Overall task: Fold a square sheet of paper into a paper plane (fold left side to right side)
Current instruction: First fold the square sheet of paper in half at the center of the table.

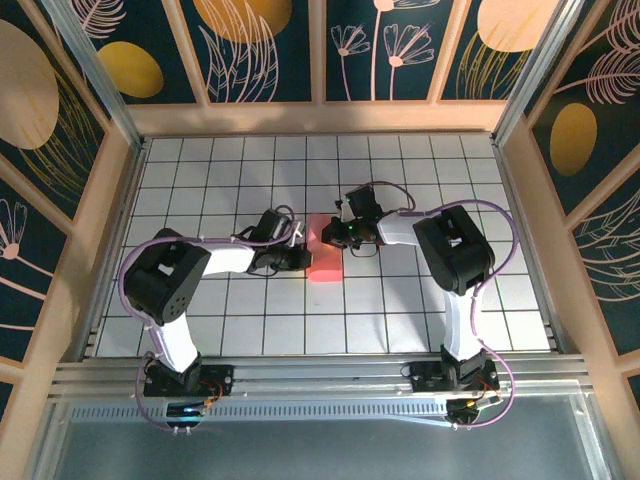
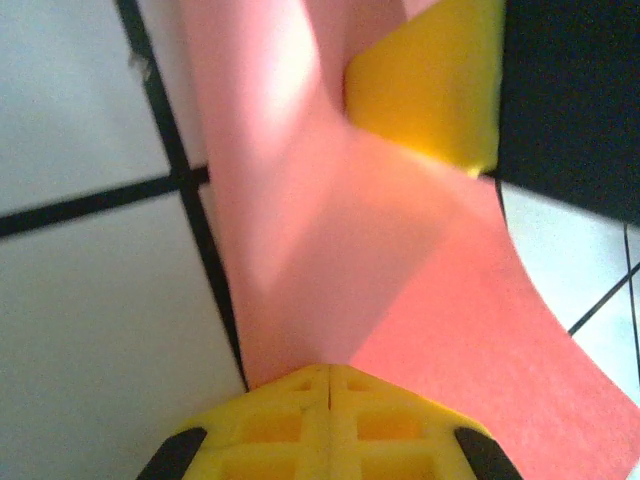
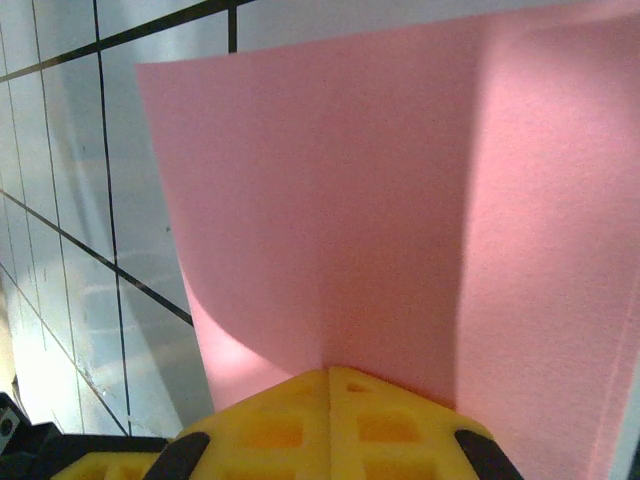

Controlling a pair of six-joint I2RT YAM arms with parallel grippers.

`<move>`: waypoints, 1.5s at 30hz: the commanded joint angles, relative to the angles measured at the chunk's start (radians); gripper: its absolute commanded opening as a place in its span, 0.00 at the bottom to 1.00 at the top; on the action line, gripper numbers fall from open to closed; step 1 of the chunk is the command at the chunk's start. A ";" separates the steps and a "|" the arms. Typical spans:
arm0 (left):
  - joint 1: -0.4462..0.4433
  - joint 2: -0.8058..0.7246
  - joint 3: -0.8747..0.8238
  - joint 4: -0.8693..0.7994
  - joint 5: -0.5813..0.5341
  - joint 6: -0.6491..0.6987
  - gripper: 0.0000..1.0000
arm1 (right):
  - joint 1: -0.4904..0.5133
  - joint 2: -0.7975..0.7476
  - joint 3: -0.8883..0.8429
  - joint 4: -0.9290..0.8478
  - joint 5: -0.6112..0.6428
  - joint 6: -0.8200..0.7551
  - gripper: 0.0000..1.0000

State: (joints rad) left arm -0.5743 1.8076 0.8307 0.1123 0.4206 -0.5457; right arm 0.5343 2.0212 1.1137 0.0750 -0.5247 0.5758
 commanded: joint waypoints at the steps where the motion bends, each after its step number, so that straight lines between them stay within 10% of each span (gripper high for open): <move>1: -0.015 -0.027 -0.081 -0.131 0.047 0.004 0.03 | -0.011 0.051 -0.035 -0.076 0.091 -0.005 0.00; 23: 0.010 -0.202 -0.064 -0.154 0.067 -0.041 0.04 | -0.002 0.043 -0.031 -0.083 0.081 -0.024 0.00; 45: -0.013 0.073 0.045 -0.069 0.139 -0.015 0.02 | 0.004 0.044 -0.026 -0.103 0.095 -0.032 0.00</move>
State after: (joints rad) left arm -0.5819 1.8637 0.8932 0.0555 0.5671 -0.5827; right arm 0.5362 2.0212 1.1137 0.0731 -0.5220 0.5747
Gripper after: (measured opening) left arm 0.044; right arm 0.050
